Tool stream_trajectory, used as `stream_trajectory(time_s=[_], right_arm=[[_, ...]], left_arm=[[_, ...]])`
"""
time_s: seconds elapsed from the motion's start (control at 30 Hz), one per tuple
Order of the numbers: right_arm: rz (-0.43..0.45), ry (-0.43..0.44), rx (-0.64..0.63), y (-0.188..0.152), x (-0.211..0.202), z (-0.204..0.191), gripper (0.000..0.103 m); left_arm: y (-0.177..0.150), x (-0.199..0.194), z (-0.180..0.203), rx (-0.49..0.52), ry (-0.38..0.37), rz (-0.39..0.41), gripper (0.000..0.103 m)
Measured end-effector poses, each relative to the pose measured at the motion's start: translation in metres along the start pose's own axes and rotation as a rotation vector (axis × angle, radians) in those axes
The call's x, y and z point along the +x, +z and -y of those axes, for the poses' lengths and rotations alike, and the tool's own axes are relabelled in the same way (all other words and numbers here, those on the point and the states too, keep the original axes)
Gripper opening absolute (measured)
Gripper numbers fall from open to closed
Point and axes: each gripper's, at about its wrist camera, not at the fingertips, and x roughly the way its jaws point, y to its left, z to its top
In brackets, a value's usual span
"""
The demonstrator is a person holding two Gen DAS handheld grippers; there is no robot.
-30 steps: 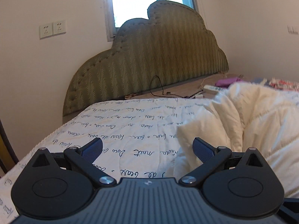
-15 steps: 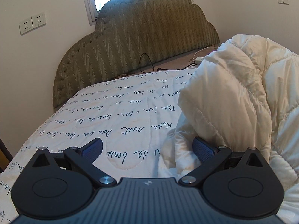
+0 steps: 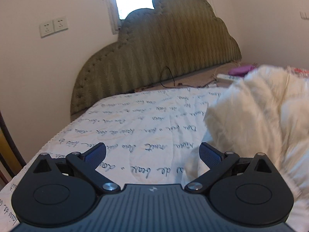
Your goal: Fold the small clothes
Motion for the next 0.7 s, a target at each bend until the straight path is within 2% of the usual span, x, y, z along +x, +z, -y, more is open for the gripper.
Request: stream_trajectory(time_s=[0.1,0.2,0.27,0.47,0.7], right_arm=[[-0.042,0.002,-0.143,0.003,0.017,-0.036,0.081],[-0.068,0.005,-0.174,-0.001,0.025,-0.049,0.084],[-0.085,0.005,-0.179,0.002,0.028,-0.056,0.088],[-0.109,0.002,-0.189,-0.003,0.034,-0.063,0.091],[-0.115,0.001,-0.204,-0.011,0.039,-0.065,0.093]], left_arm=[[0.008,-0.011,-0.011,-0.081,-0.046,0.026,0.103],[0.010,-0.014,-0.010,-0.119,-0.135,0.014,0.103],[0.008,-0.012,-0.001,-0.099,-0.163,-0.004,0.103],[-0.004,-0.006,0.028,0.032,-0.129,-0.036,0.103],[-0.015,0.005,0.034,0.052,-0.129,-0.087,0.103]])
